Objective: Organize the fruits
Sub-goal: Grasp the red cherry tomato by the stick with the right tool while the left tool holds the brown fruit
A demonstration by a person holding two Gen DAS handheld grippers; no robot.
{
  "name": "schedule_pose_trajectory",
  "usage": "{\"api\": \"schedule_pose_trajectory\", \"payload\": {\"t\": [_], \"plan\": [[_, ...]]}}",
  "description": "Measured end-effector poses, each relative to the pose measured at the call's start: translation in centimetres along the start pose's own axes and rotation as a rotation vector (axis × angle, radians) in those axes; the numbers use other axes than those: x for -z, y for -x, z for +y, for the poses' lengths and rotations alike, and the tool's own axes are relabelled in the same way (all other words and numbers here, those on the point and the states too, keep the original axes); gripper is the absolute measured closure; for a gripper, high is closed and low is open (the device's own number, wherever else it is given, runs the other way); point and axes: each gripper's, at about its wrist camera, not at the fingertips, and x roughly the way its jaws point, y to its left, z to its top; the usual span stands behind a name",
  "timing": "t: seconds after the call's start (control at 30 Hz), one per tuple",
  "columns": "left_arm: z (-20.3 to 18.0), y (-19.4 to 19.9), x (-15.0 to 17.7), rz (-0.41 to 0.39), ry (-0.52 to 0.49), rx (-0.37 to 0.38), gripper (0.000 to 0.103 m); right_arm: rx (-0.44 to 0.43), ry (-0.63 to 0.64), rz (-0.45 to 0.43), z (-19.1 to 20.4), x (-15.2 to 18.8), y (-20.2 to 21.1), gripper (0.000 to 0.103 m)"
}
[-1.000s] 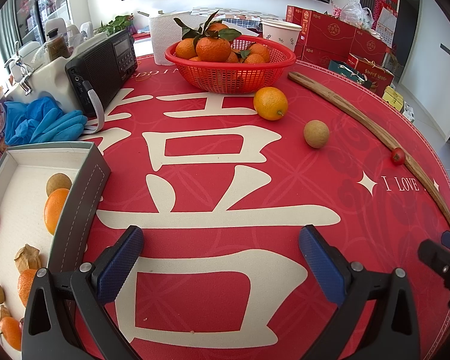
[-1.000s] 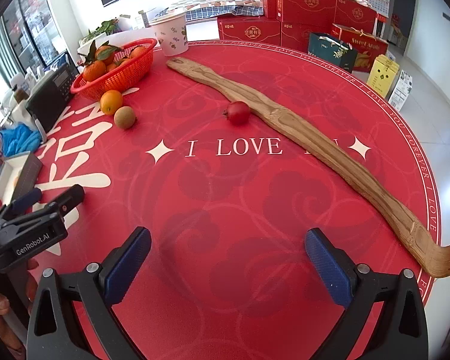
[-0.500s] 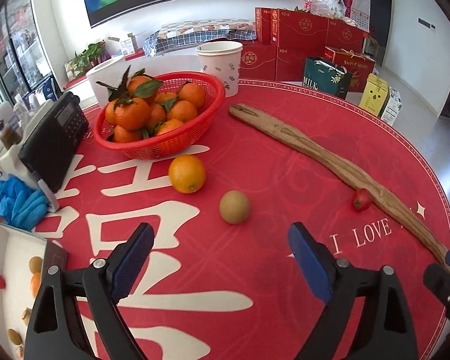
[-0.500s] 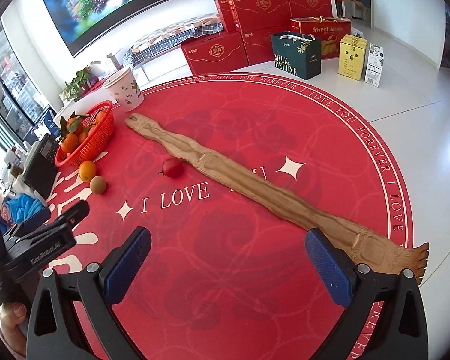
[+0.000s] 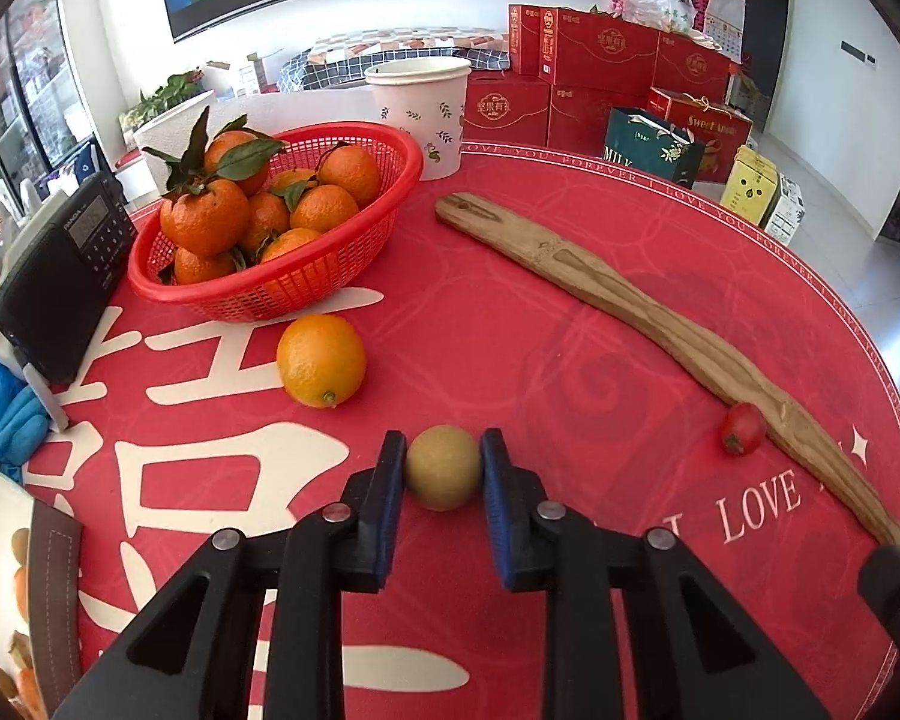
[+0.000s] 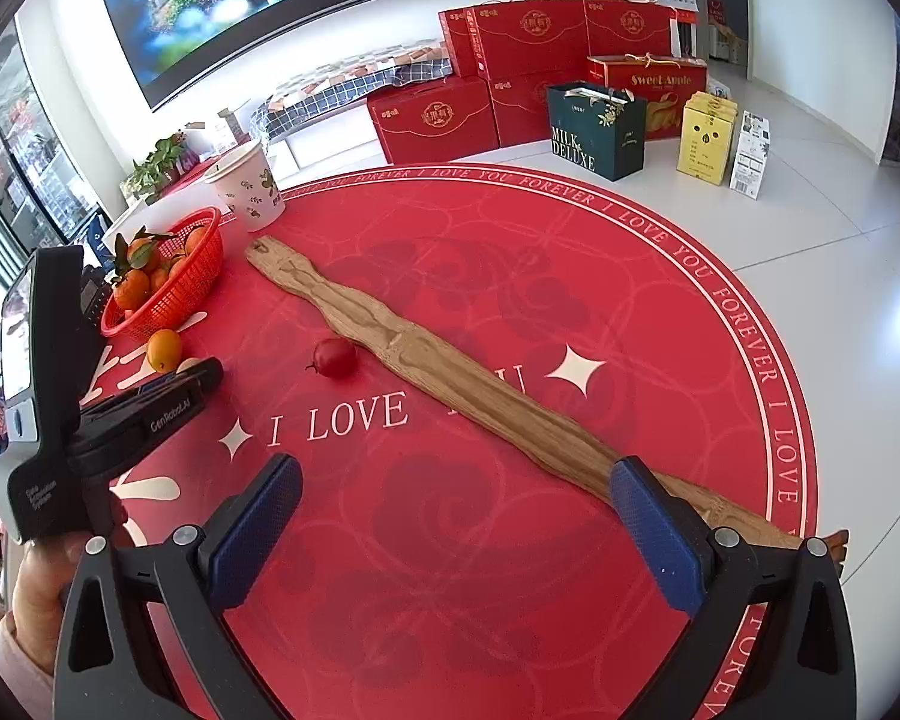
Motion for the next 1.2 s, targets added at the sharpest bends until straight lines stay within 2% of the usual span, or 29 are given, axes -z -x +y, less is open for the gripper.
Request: {"api": "schedule_pose_trajectory", "payload": {"t": [0.13,0.3,0.37,0.47,0.5,0.57,0.6,0.63,0.67,0.7,0.83,1.03,1.2], "plan": [[2.1,1.7,2.4,0.004,0.018,0.004,0.076,0.015,0.095,-0.031,2.9,-1.3,-1.4,0.0],[4.6,4.1,5.5,0.035,0.058,-0.011,0.076,0.047,0.196,-0.006,6.3,-1.7,-4.8,0.001],[5.5,4.9,6.6,0.039,0.075,-0.014,0.076,0.071,0.249,-0.018,7.8,-1.7,-5.6,0.01],[6.4,5.8,7.9,0.035,0.09,-0.022,0.076,0.092,0.292,0.006,9.2,-1.5,-7.2,0.014],[6.7,6.0,8.3,0.033,0.093,-0.021,0.076,0.129,0.314,-0.014,9.6,-1.2,-7.3,0.018],[7.0,6.4,8.8,0.027,0.092,-0.02,0.076,0.087,0.312,-0.013,10.0,-1.1,-7.0,0.041],[7.1,6.6,9.1,0.022,0.091,-0.023,0.076,0.045,0.293,0.001,9.9,-1.1,-6.9,0.061],[7.2,6.7,9.3,0.018,0.089,-0.024,0.076,0.038,0.283,0.003,9.9,-1.1,-6.8,0.074],[7.3,6.8,9.5,0.014,0.088,-0.024,0.076,0.043,0.282,0.0,10.0,-1.0,-6.6,0.08],[7.5,6.8,9.6,0.01,0.09,-0.023,0.076,0.03,0.273,0.0,10.0,-0.8,-6.5,0.095],[7.9,7.1,10.2,-0.017,0.091,-0.016,0.076,-0.075,0.229,0.007,9.8,-0.1,-5.2,0.096],[8.4,7.5,10.8,-0.031,0.099,0.005,0.076,-0.154,0.277,-0.06,10.9,1.0,-2.2,0.096],[9.2,7.7,11.1,-0.036,0.129,0.006,0.076,-0.228,0.262,-0.063,10.6,1.2,-1.3,0.096]]}}
